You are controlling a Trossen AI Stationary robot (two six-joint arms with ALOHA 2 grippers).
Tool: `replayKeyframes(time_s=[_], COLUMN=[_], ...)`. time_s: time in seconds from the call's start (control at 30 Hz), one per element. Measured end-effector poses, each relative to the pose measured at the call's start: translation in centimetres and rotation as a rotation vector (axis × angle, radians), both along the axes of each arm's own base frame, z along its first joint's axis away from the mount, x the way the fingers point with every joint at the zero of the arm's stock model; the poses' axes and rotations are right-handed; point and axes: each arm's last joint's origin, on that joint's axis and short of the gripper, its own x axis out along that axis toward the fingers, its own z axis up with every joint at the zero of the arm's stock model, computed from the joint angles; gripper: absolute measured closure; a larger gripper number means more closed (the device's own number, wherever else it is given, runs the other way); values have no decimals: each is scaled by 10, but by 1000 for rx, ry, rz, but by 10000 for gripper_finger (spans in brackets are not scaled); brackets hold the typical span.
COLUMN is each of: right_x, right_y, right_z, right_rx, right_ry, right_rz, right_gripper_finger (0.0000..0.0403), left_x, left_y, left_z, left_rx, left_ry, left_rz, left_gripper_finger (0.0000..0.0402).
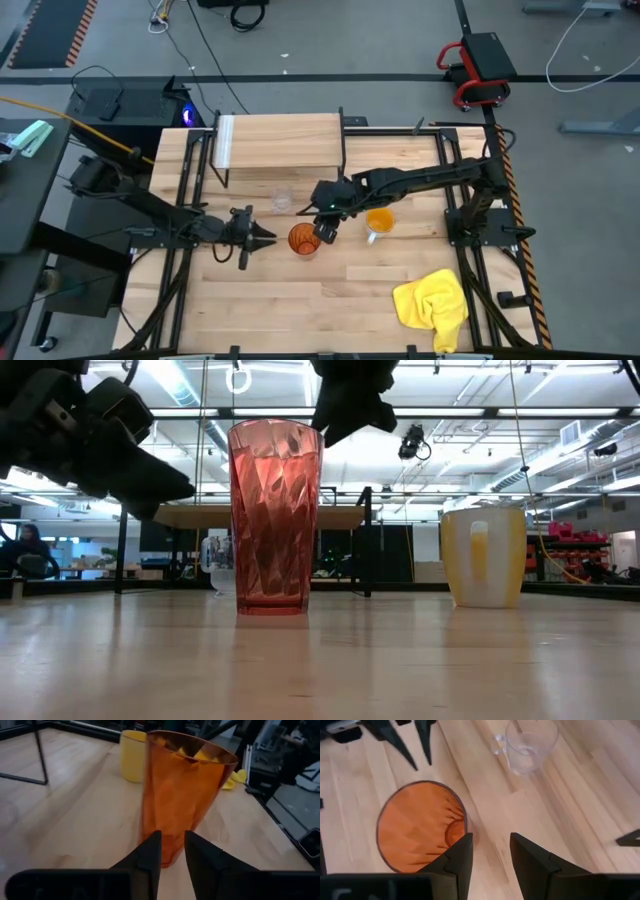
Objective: Stack small to large cups/mugs on shelf
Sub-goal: Put the orange glass on the shelf
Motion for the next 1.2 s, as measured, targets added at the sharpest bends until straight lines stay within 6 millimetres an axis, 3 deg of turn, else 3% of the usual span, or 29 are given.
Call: replayKeyframes(time_s=[0.3,0.83,1.2], right_x=[6,2,16], right_y=[1,28,32], right_z=[-12,-12,-43], right_rx=[-8,-10,8], right_ry=[38,36,108], right_rz=[8,35,40], right_gripper_finger=[266,266,266], left_x=[23,47,47], left_y=[-8,-14,-14], left_z=[-3,-7,-5], left_rx=[49,55,51], left_ry=[63,100,88], left_rz=[-46,-46,-46], left_gripper_finger=[294,294,294])
